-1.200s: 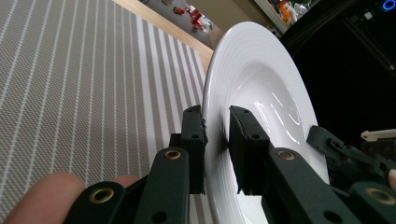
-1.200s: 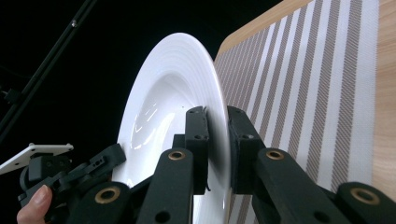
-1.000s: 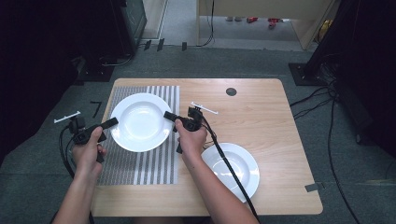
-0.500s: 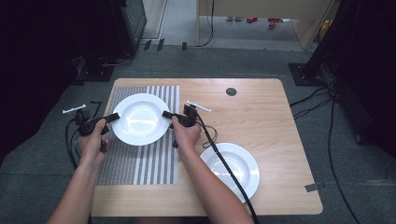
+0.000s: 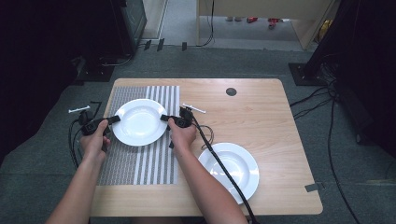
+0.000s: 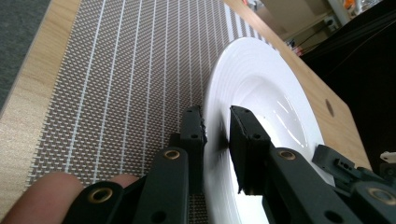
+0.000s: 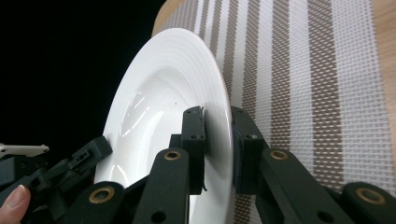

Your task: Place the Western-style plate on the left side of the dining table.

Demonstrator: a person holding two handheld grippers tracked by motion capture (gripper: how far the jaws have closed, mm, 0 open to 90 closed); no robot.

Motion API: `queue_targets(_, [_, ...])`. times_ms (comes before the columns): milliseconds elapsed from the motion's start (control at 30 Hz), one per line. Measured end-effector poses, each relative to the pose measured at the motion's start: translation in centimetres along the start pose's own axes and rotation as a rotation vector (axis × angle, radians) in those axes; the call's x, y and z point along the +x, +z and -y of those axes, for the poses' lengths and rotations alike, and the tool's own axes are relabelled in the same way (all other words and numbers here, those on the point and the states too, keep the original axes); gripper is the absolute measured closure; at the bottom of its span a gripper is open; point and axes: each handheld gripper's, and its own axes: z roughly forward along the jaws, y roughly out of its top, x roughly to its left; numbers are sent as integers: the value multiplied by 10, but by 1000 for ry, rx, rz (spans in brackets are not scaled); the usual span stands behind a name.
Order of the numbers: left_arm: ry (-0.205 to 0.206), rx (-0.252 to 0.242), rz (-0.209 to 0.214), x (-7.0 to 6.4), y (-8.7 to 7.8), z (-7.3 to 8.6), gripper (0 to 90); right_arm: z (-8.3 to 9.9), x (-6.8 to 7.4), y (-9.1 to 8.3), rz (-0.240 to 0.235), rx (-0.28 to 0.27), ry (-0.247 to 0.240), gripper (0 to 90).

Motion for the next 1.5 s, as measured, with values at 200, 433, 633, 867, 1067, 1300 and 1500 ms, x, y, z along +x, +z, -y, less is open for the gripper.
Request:
queue_targets(200, [19,-4,-30,0,5,1,744,0,2,1,15,-13,-12,801])
queue_targets(433, [52,-6,-70,-3,8,2,722,1,4,3,36,-31,-82,755])
queue_targets(633, [109,-46,-106,-14,2,2,485,-5,10,-2,84,-73,-189,576])
queue_targets(867, [233,-81,-104,-31,-10,5,382,-13,21,-20,96,-25,-250,438])
queue_targets(1067, [301,-153,-137,-48,-28,8,287,-16,30,-44,50,-33,-385,326])
queue_targets(1300, [359,-208,-170,-61,-45,17,267,-19,33,-80,130,-118,-457,276])
queue_targets(1500, [375,-224,-121,-64,-56,29,275,-21,25,-107,163,-136,-501,242])
